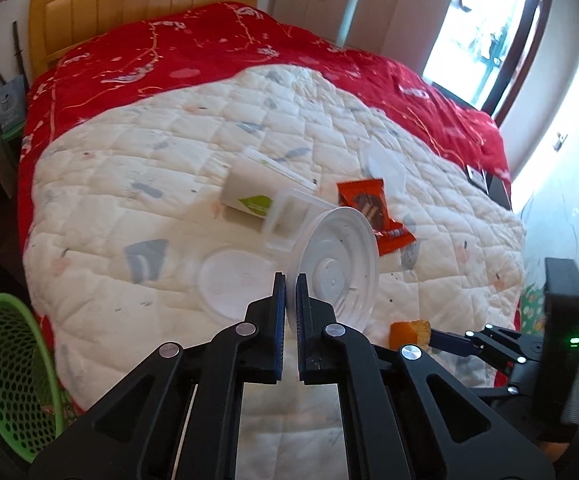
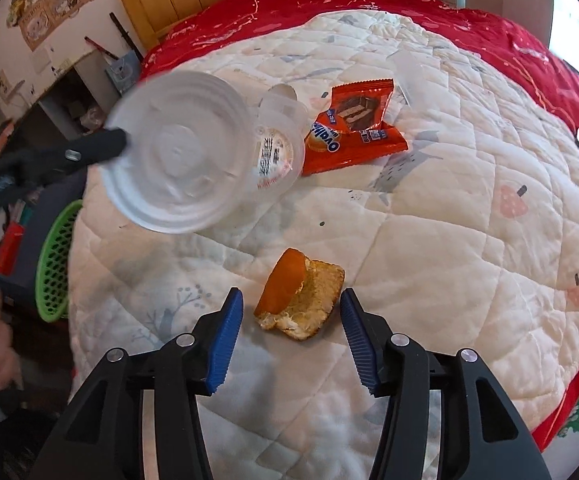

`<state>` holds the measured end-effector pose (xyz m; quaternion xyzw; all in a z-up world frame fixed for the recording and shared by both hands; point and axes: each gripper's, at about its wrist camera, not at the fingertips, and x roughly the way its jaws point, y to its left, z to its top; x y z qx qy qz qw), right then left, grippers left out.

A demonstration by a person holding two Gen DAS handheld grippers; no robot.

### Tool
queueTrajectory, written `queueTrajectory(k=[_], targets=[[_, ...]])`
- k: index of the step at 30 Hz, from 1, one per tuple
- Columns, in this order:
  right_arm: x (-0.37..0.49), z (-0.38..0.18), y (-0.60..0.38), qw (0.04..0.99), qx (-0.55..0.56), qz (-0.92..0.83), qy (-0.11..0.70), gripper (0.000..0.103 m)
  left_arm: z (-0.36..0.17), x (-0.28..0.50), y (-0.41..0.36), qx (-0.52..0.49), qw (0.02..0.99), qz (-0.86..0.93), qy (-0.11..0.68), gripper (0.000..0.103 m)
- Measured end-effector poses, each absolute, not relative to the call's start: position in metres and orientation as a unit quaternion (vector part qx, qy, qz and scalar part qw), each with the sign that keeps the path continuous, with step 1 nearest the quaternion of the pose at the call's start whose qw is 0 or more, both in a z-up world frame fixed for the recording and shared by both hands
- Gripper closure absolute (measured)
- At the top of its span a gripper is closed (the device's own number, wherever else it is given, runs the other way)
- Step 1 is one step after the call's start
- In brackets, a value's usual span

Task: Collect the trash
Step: 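Grasp the clear plastic lid with the left gripper while the right gripper holds the crust, then drop the plastic lid into the wastebasket with the left gripper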

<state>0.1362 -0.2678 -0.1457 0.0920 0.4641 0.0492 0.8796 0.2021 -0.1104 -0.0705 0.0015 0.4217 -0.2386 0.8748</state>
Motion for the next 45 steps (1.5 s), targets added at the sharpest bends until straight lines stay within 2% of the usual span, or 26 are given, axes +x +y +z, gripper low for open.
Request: queueTrajectory(k=[3,9,13,24,36,43,45], targets=[[0.14,-0.148,-0.263,0.88,0.081,0.041,0.466,0.055,-0.065,0.199,-0.095,-0.005,0.881,-0.227,0.416,0.1],[0.144,-0.149,-0.258,0.88,0.061,0.026,0.47,0.07,-0.055,0.189,-0.049,-0.03,0.893,-0.194,0.404,0.1],[0.14,-0.14,-0.257,0.886,0.062,0.031,0.459,0.074,-0.049,0.18,-0.008,-0.042,0.903,-0.162,0.396,0.1],[0.134,-0.097,-0.225,0.897,0.069,0.095,0.427,0.075,-0.051,0.166,0.104,-0.067,0.917,-0.051,0.391,0.1],[0.149,-0.067,-0.151,0.887,0.066,0.181,0.419,0.075,-0.086,0.176,0.2,-0.078,0.901,0.064,0.423,0.099],[0.161,-0.061,-0.101,0.877,0.05,0.223,0.422,0.075,-0.112,0.183,0.226,-0.102,0.884,0.081,0.448,0.094],[0.164,-0.059,-0.088,0.875,0.045,0.232,0.422,0.075,-0.117,0.182,0.235,-0.115,0.88,0.085,0.453,0.08]])
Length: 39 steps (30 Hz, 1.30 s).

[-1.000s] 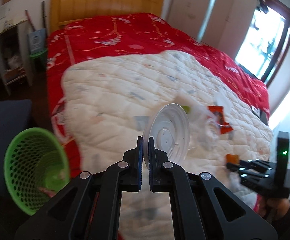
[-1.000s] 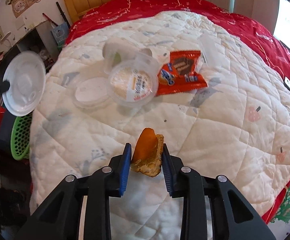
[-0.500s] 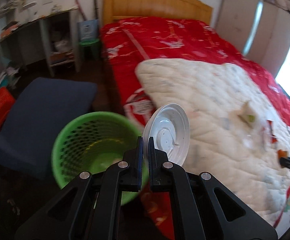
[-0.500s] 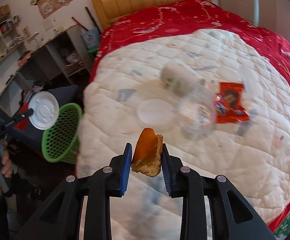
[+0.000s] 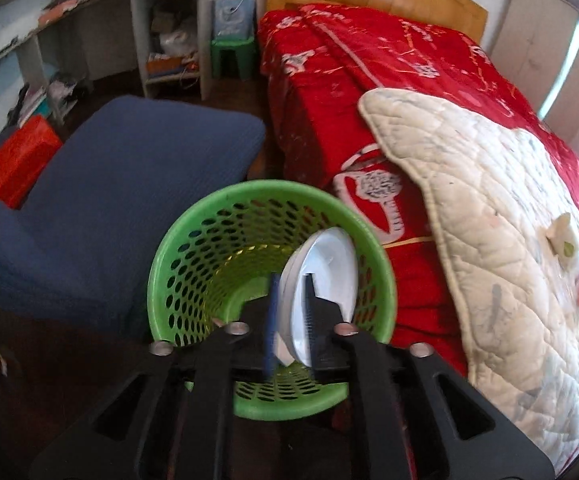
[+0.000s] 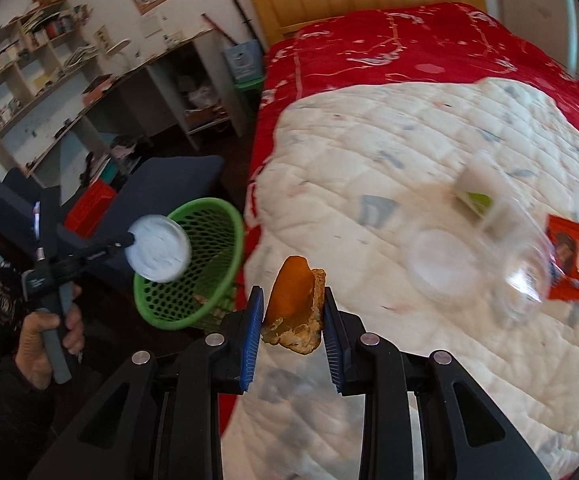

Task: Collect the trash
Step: 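Drop the plastic lid into the wastebasket with the left gripper, then lower the bread crust into the wastebasket and open the right gripper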

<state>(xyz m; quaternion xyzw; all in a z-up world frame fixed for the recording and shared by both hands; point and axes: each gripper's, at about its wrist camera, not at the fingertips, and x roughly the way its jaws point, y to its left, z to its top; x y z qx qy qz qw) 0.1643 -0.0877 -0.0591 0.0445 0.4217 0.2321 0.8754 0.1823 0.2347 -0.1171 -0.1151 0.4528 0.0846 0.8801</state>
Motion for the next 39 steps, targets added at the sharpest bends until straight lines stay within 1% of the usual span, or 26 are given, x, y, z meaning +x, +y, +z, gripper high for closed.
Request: queueTrajectory(k=[1,2,4,9,16,19,22,28,29,31,33,38,39], targets=[[0.167,-0.058,-0.079,0.874,0.041,0.238,0.422,0.075,-0.118,0.18,0.239,-0.121,0.881,0.085,0.45,0.071],[0.168,-0.057,-0.074,0.873,0.038,0.243,0.421,0.075,-0.118,0.177,0.241,-0.122,0.883,0.088,0.445,0.066],[0.17,-0.057,-0.06,0.87,0.032,0.253,0.421,0.075,-0.12,0.173,0.245,-0.124,0.882,0.09,0.445,0.062],[0.179,-0.058,-0.027,0.862,0.018,0.278,0.424,0.075,-0.118,0.157,0.258,-0.134,0.881,0.104,0.441,0.058],[0.195,-0.069,0.025,0.841,0.002,0.317,0.438,0.075,-0.114,0.135,0.281,-0.142,0.879,0.133,0.435,0.049],[0.203,-0.077,0.052,0.833,-0.013,0.33,0.444,0.075,-0.112,0.128,0.288,-0.145,0.88,0.141,0.43,0.049],[0.212,-0.085,0.08,0.822,-0.022,0.342,0.455,0.074,-0.112,0.12,0.294,-0.144,0.881,0.149,0.426,0.046],[0.228,-0.101,0.124,0.808,-0.033,0.355,0.47,0.072,-0.115,0.114,0.306,-0.157,0.877,0.155,0.426,0.046],[0.229,-0.104,0.13,0.807,-0.034,0.354,0.472,0.07,-0.116,0.114,0.307,-0.159,0.877,0.156,0.427,0.045],[0.233,-0.107,0.137,0.803,-0.029,0.359,0.474,0.06,-0.118,0.113,0.308,-0.161,0.876,0.156,0.427,0.045],[0.233,-0.108,0.141,0.807,-0.031,0.356,0.471,0.052,-0.119,0.112,0.307,-0.161,0.876,0.157,0.428,0.045],[0.227,-0.102,0.132,0.811,-0.03,0.354,0.465,0.051,-0.117,0.114,0.299,-0.158,0.876,0.153,0.43,0.045],[0.225,-0.1,0.127,0.813,-0.029,0.354,0.462,0.048,-0.117,0.114,0.298,-0.157,0.876,0.152,0.43,0.044]])
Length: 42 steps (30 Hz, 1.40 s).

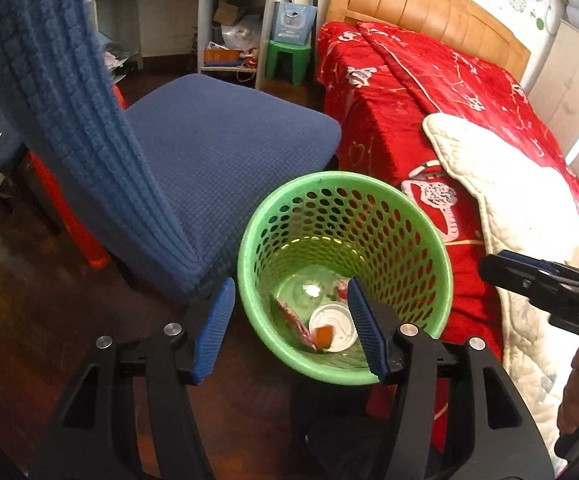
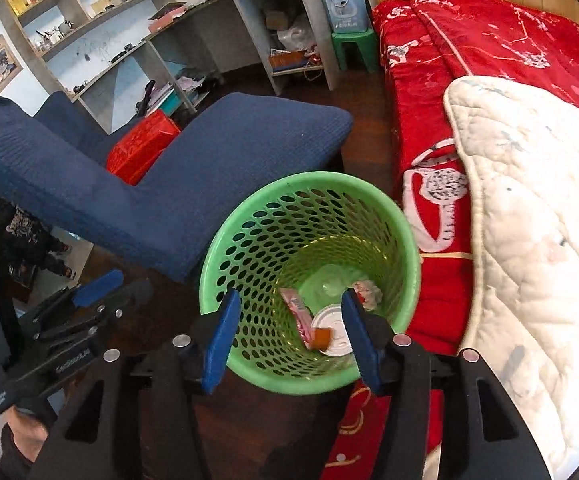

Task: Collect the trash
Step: 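Lower the bread crust into the wastebasket and open the right gripper, then grasp the labeled clear plastic tub on the quilt with the right gripper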

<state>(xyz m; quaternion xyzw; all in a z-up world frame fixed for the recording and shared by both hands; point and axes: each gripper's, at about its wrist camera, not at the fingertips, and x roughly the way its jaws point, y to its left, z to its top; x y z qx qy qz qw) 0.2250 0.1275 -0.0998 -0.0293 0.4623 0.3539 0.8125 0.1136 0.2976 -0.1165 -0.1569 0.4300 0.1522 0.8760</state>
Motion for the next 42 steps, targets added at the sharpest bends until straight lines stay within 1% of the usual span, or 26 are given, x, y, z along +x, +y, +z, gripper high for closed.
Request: queueTrajectory(k=[1,4,5,6,7,11,13,17,24,26,31,37,42], targets=[[0.222,-0.097,0.121,0.815,-0.028,0.354,0.458,0.044,-0.115,0.114,0.295,-0.156,0.877,0.15,0.429,0.044],[0.213,-0.088,0.1,0.825,-0.028,0.347,0.445,0.042,-0.109,0.114,0.284,-0.149,0.881,0.145,0.425,0.039],[0.21,-0.086,0.093,0.827,-0.026,0.345,0.443,0.04,-0.107,0.115,0.28,-0.147,0.882,0.142,0.424,0.039],[0.208,-0.084,0.084,0.83,-0.023,0.342,0.44,0.035,-0.106,0.115,0.275,-0.144,0.884,0.138,0.423,0.039],[0.205,-0.081,0.074,0.835,-0.02,0.336,0.434,0.034,-0.103,0.116,0.269,-0.141,0.885,0.134,0.423,0.039],[0.195,-0.072,0.034,0.853,-0.015,0.311,0.419,0.033,-0.096,0.122,0.249,-0.132,0.89,0.118,0.421,0.037],[0.19,-0.07,0.01,0.86,-0.01,0.297,0.414,0.03,-0.093,0.125,0.236,-0.126,0.892,0.108,0.42,0.037],[0.184,-0.065,-0.036,0.876,-0.007,0.261,0.405,0.029,-0.086,0.132,0.21,-0.115,0.897,0.087,0.418,0.035],[0.178,-0.061,-0.122,0.9,0.017,0.186,0.393,0.023,-0.078,0.147,0.165,-0.096,0.902,0.049,0.418,0.035],[0.177,-0.062,-0.145,0.905,0.021,0.163,0.392,0.021,-0.077,0.152,0.152,-0.092,0.902,0.04,0.42,0.035],[0.182,-0.075,-0.198,0.908,0.041,0.113,0.401,0.021,-0.074,0.161,0.128,-0.082,0.902,0.022,0.423,0.035],[0.195,-0.094,-0.236,0.9,0.069,0.094,0.42,0.021,-0.074,0.172,0.101,-0.069,0.901,0.003,0.429,0.035],[0.205,-0.109,-0.246,0.892,0.082,0.089,0.435,0.021,-0.075,0.179,0.086,-0.062,0.899,-0.007,0.433,0.034]])
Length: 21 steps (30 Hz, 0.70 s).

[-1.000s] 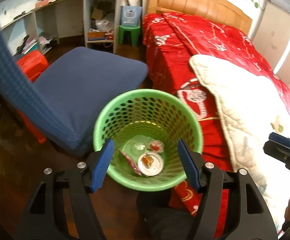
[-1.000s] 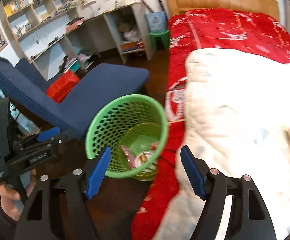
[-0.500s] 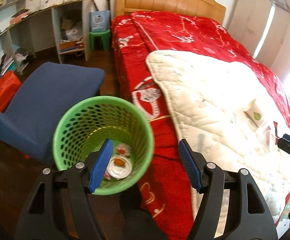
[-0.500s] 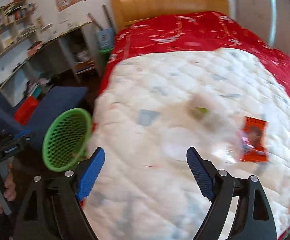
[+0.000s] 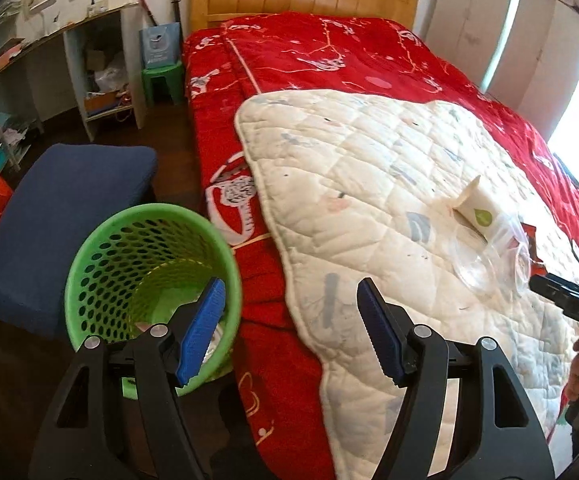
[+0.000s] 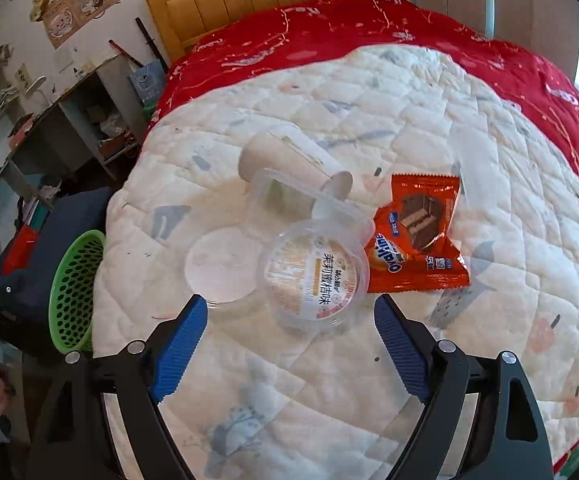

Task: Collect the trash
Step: 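Grasp the labeled clear plastic tub on the quilt with the right gripper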

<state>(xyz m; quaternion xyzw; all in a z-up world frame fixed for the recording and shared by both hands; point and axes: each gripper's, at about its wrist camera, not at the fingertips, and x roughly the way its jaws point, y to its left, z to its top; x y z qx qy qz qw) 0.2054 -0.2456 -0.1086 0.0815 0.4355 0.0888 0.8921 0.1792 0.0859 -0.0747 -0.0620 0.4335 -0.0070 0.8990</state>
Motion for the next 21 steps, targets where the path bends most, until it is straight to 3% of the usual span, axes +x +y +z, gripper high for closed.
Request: queueTrajectory(k=[14,17,21], targets=[[0.23,-0.128,-0.249,0.882,0.096,0.079,0.455,0.022,-0.079,0.199,0.054,-0.05,0.895,-0.031,0.443,0.034],[0.232,-0.13,-0.249,0.88,0.1,0.078,0.457,0.033,-0.08,0.204,0.047,-0.05,0.893,-0.039,0.445,0.034],[0.232,-0.131,-0.251,0.88,0.1,0.077,0.458,0.036,-0.081,0.211,0.034,-0.051,0.891,-0.053,0.449,0.034]])
